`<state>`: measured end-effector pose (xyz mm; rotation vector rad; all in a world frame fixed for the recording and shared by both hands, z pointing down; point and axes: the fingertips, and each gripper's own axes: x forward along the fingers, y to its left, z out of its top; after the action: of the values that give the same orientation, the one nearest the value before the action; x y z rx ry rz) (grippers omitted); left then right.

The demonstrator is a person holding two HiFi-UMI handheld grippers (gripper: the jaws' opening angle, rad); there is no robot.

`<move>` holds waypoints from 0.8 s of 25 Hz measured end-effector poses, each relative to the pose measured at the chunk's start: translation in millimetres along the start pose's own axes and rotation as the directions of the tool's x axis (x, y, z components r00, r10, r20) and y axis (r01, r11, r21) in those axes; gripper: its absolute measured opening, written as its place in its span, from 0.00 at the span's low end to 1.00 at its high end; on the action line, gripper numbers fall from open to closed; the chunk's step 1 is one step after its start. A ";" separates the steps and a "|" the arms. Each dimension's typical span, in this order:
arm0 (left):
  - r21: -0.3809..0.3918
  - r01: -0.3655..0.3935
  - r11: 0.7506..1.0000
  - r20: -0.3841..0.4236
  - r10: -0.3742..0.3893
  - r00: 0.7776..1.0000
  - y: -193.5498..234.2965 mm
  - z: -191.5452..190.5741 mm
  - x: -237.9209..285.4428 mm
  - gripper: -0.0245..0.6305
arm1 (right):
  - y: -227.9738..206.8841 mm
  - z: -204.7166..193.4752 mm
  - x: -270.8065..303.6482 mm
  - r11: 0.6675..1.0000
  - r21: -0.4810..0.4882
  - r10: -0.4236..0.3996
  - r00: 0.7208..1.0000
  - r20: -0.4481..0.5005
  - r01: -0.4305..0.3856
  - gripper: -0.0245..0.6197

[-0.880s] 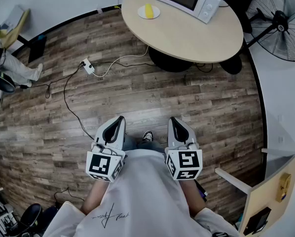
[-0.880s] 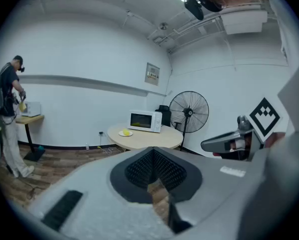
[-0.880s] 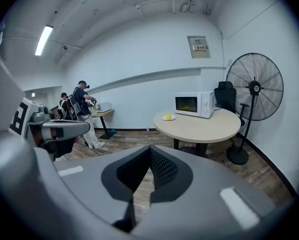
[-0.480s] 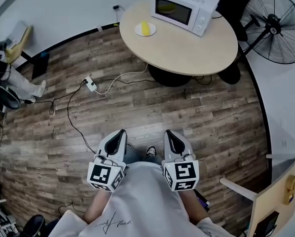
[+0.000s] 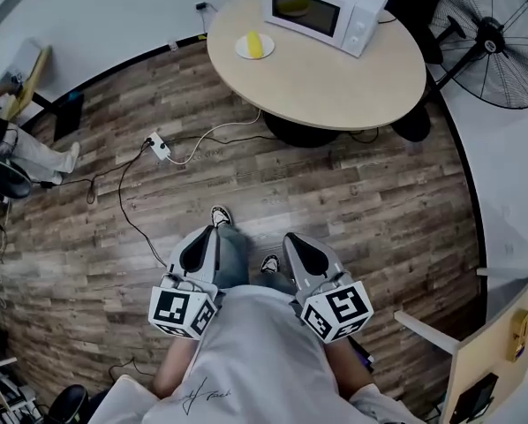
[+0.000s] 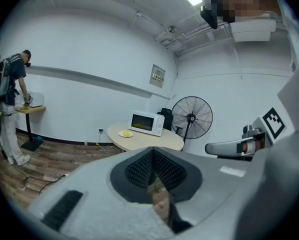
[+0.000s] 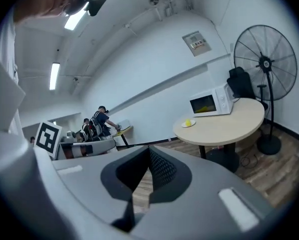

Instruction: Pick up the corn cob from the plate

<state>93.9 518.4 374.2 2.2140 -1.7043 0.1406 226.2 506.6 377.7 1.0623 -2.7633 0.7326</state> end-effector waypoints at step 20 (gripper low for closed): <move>0.008 -0.038 0.999 -0.025 0.039 0.999 95.0 41.1 71.6 0.04 | -42.5 39.0 120.3 0.994 -0.057 -0.102 0.992 -0.069 0.098 0.05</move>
<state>17.8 418.1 375.7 2.1762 -1.7366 0.1828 166.4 388.0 390.6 1.1316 -2.6327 0.6660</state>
